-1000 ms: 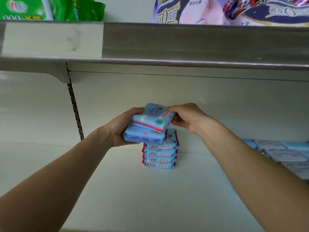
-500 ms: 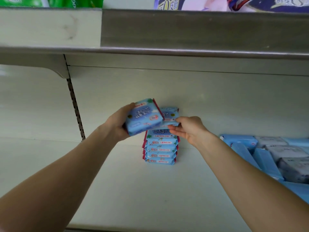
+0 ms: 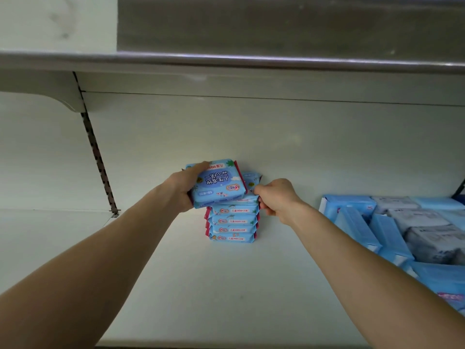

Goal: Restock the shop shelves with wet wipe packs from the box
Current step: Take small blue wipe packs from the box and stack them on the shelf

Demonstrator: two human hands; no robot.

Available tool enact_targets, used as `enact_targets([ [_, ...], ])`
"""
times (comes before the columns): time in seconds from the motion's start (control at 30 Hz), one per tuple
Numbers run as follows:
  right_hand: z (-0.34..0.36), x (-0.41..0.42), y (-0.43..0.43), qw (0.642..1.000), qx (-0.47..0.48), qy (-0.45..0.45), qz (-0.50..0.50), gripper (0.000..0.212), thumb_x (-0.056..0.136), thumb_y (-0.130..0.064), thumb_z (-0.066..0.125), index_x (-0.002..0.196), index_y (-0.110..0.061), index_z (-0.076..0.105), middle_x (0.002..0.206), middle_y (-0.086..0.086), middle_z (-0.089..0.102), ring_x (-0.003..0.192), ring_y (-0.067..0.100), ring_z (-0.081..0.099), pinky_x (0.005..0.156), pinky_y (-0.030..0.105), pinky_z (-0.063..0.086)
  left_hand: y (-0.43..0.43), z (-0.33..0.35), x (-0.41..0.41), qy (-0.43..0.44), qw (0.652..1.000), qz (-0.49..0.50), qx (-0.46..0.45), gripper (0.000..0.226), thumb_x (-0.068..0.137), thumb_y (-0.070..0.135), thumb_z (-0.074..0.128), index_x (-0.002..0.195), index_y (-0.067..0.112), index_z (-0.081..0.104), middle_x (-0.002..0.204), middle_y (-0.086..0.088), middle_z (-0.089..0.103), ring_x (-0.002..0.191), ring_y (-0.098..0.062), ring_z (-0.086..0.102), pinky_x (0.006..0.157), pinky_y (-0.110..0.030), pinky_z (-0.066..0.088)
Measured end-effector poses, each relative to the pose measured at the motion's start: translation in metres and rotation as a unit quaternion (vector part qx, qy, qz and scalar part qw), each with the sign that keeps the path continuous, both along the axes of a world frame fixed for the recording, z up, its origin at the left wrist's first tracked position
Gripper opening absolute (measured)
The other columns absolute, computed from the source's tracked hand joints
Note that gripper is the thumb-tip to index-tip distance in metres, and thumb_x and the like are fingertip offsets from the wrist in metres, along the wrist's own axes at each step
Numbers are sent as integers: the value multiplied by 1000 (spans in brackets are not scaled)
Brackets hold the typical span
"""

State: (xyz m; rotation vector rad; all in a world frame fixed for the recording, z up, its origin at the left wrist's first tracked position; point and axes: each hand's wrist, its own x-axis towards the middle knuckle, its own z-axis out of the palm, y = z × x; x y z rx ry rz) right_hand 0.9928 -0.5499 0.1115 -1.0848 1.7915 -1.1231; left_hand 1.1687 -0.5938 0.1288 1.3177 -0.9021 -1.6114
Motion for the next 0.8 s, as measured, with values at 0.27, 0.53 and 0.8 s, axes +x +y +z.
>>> enact_targets([
  [0.27,36,-3,1,984,-106,144,21,31,89,-35,56,73,-9,60,72,7,65,69,25,63,61,29,46,3,18,12,-32,999,-41,-5,25,89,38,65,91,13,64,70,-10,73,52,-22,69,47,-38,58],
  [0.53,50,18,4,978,-89,-172,72,12,85,-11,67,77,-4,61,70,9,64,54,16,64,53,25,55,16,35,15,77,989,-120,29,33,94,33,54,102,1,61,83,-17,71,59,-26,70,51,-35,58],
  [0.8,48,11,12,987,-38,-107,117,25,91,-36,60,87,-12,60,76,5,71,67,15,70,56,24,54,17,32,18,66,992,-105,2,6,93,10,47,94,5,50,89,-20,63,62,-31,70,52,-42,59],
])
